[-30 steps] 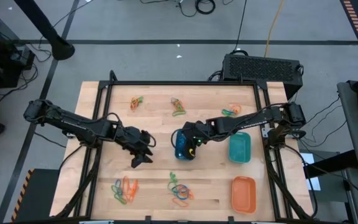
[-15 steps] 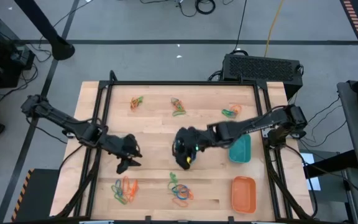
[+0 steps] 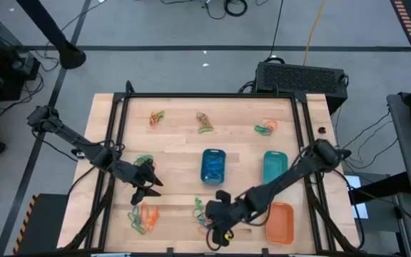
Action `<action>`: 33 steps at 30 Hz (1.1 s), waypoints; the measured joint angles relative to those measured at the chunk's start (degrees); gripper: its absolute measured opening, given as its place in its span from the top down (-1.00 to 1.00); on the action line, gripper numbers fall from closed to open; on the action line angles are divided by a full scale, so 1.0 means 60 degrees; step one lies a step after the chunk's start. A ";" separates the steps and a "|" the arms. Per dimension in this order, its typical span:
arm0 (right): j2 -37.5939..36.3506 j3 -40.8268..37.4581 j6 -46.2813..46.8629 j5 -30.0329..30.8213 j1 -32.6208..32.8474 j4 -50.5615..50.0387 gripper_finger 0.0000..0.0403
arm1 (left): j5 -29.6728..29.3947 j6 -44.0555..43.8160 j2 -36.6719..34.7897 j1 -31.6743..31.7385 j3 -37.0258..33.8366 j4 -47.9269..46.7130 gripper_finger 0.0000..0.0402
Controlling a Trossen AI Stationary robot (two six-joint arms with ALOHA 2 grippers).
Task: Sort rubber bands into baskets
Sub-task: Put the blue rubberband into the blue bin
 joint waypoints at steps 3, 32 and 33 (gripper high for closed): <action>0.0433 0.0004 0.0282 0.0229 0.0046 -0.0020 0.33 | -0.0077 -0.0001 0.0000 0.0000 -0.0007 0.0452 -0.08; 0.1209 0.0004 -0.0296 0.0222 -0.0311 -0.0462 0.33 | -0.1094 -0.0015 0.0015 0.0015 -0.0007 0.0723 -0.08; 0.1252 0.0004 -0.0296 0.0206 -0.0309 -0.0473 0.33 | -0.1097 -0.0018 0.0015 0.0015 -0.0007 0.0733 -0.08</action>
